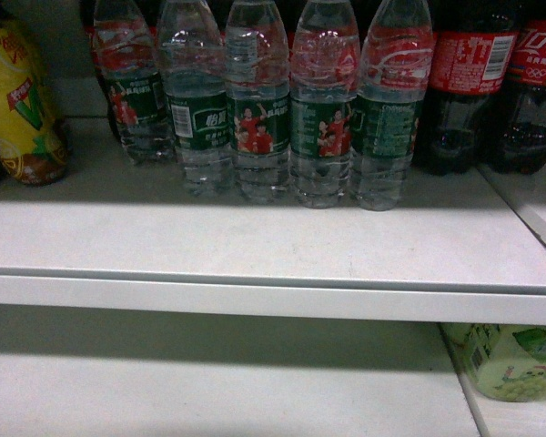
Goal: Move water from second to third shelf
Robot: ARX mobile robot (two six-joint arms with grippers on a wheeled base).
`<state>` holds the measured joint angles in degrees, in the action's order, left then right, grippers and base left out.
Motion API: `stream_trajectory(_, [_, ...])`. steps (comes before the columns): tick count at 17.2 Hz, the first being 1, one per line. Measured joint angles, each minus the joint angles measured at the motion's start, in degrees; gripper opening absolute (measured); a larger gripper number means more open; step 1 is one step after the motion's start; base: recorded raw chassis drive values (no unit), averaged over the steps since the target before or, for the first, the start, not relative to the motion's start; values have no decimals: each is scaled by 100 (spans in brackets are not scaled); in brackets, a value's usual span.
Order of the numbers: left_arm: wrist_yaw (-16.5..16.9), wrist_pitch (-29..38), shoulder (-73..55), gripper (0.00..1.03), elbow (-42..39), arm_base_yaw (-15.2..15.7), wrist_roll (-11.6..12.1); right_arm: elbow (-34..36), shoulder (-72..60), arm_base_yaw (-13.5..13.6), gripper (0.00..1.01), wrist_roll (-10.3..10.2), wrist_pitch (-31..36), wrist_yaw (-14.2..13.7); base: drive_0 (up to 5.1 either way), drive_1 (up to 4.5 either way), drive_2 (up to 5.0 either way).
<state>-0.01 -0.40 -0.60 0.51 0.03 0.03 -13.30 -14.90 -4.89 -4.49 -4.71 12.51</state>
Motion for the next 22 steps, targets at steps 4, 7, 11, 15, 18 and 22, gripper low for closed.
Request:
stream_trajectory(4, [9, 13, 0, 98, 0, 0, -2, 0, 0, 0, 36, -7, 37, -2, 0, 0, 0])
stream_trajectory(7, [-7, 20, 0, 98, 0, 0, 0, 0, 0, 0, 36, -11, 39, -4, 0, 0, 0])
stream_trajectory(11, [-2, 17, 0, 98, 0, 0, 0, 0, 0, 0, 36, -15, 42, -4, 0, 0, 0])
stream_trajectory(15, [2, 20, 0, 98, 0, 0, 0, 0, 0, 0, 36, -17, 44, -7, 0, 0, 0])
stream_trajectory(18, [-4, 22, 0, 98, 0, 0, -2, 0, 0, 0, 36, -15, 44, -4, 0, 0, 0])
stream_trajectory(22, [2, 42, 0, 98, 0, 0, 0, -13, 0, 0, 36, -15, 83, -2, 0, 0, 0])
